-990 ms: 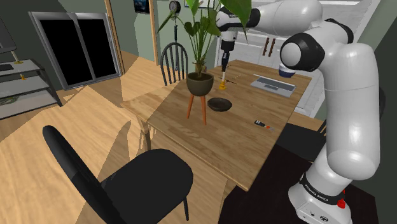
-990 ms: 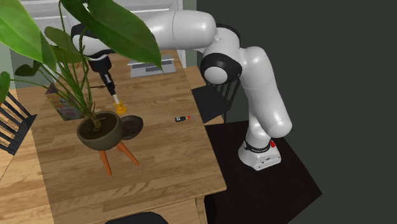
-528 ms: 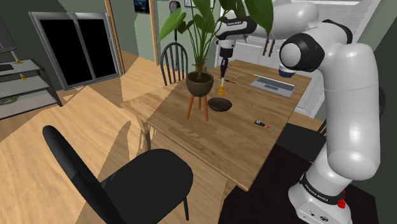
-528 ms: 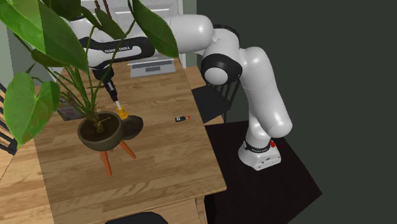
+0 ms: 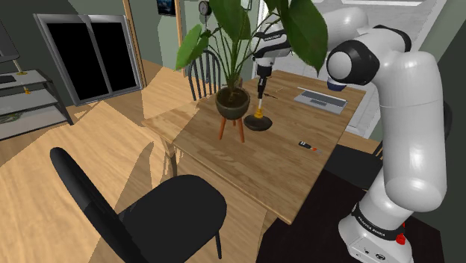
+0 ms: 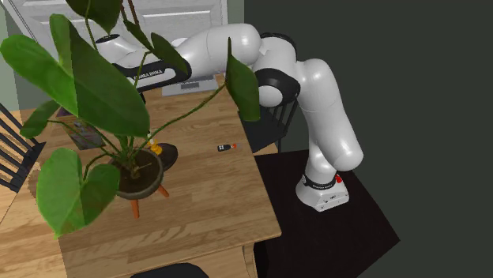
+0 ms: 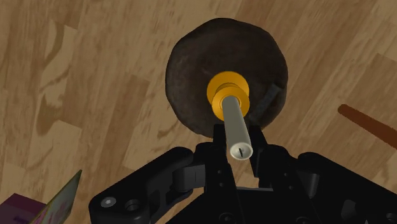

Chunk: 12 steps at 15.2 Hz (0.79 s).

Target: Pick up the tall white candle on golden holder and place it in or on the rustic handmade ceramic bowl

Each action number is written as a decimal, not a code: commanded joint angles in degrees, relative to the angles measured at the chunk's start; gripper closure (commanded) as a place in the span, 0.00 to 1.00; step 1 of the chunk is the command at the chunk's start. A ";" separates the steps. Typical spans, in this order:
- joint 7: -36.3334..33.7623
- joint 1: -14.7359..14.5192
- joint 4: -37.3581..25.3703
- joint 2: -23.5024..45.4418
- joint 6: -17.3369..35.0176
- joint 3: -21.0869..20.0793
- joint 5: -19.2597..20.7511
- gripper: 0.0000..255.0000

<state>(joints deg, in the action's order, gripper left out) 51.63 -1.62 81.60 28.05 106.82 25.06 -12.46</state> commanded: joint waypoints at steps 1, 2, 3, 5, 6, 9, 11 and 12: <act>0.12 -0.09 1.18 0.19 1.38 -0.08 -0.14 1.00; 0.20 -0.11 1.73 0.35 2.06 -0.13 -0.23 1.00; 0.27 -0.14 2.26 0.51 2.74 -0.18 -0.32 1.00; 0.32 -0.15 2.61 0.62 3.19 -0.22 -0.39 1.00; 0.32 -0.15 2.60 0.63 3.18 -0.22 -0.39 1.00; 0.32 -0.15 2.60 0.63 3.18 -0.22 -0.39 1.00; 0.32 -0.15 2.59 0.63 3.17 -0.22 -0.39 1.00; 0.32 -0.15 2.59 0.63 3.17 -0.22 -0.39 0.00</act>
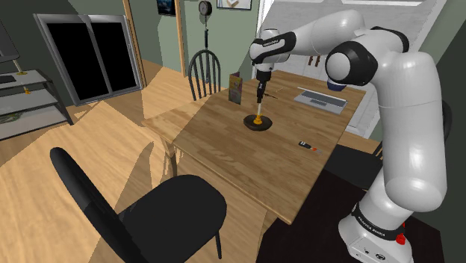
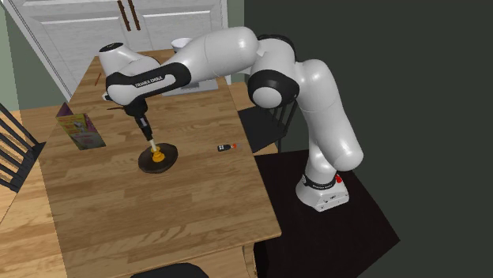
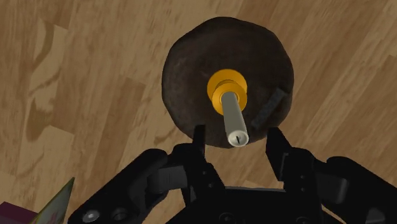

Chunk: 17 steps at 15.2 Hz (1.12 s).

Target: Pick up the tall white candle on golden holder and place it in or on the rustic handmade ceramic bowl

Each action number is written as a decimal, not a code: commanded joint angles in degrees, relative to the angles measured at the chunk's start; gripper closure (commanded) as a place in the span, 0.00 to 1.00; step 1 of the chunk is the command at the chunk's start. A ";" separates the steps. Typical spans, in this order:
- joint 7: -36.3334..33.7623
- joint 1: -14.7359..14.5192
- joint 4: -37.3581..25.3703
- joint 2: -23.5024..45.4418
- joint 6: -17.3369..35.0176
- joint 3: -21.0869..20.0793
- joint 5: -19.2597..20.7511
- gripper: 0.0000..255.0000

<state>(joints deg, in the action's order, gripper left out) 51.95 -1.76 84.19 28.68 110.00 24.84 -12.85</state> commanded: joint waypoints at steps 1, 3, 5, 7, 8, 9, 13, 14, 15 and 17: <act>0.00 0.00 0.00 0.00 0.00 0.00 0.00 0.00; 0.00 0.00 0.00 0.00 0.00 0.00 0.00 0.00; 0.00 0.00 0.00 0.00 0.00 0.00 0.00 0.00; -0.34 0.16 -2.80 -0.73 -3.43 0.25 0.43 0.00; -0.50 0.29 -4.38 -0.97 -5.22 0.35 0.60 0.00; -0.61 0.42 -5.72 -1.10 -6.66 0.41 0.70 0.00; -0.61 0.42 -5.72 -1.10 -6.66 0.41 0.70 0.00; -0.61 0.42 -5.72 -1.10 -6.66 0.41 0.70 0.00; -0.61 0.42 -5.72 -1.10 -6.66 0.41 0.70 0.00; -0.61 0.42 -5.72 -1.10 -6.66 0.41 0.70 0.00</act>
